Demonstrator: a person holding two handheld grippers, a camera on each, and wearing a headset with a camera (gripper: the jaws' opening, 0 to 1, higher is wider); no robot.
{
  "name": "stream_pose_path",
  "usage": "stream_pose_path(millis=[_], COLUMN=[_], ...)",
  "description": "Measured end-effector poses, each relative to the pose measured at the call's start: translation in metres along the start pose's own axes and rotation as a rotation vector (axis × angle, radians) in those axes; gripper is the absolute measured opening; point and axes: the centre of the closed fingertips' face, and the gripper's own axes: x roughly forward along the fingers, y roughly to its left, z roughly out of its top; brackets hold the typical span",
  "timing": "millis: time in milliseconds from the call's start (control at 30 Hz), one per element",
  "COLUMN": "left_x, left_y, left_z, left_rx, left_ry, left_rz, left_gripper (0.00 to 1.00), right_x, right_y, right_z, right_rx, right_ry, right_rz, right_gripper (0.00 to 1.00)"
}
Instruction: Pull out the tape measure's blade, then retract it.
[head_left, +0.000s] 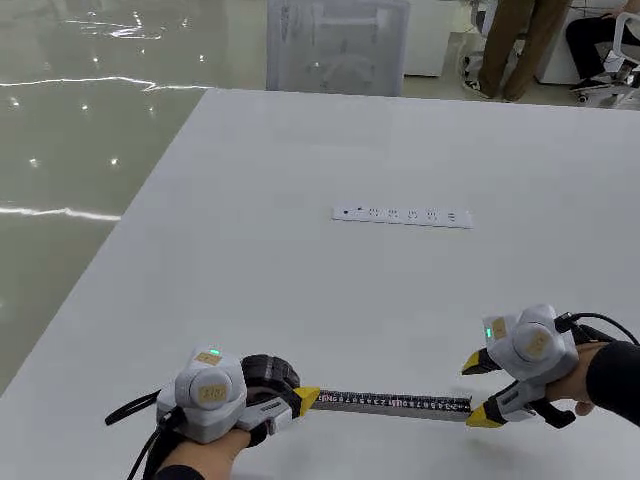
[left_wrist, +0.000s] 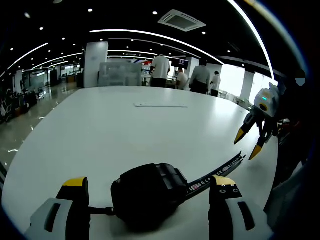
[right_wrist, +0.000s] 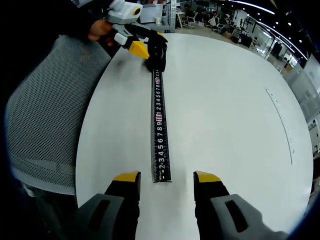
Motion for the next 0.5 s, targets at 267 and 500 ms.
stream_pose_path(millis=[267,500], left_x=[0.0,0.0], left_y=[0.0,-0.001], left_z=[0.0,-0.001], left_rx=[-0.002,-0.015], left_ry=[0.002,0.01], left_rz=[-0.003,-0.003], left_gripper=[0.96,0.96], right_x=[0.009,0.015], right_y=[0.005,0.009], right_z=[-0.007,-0.014], right_rx=[-0.048,-0.071], right_ry=[0.052,0.087], right_rz=[0.043,0.058], right_gripper=[0.34,0.25])
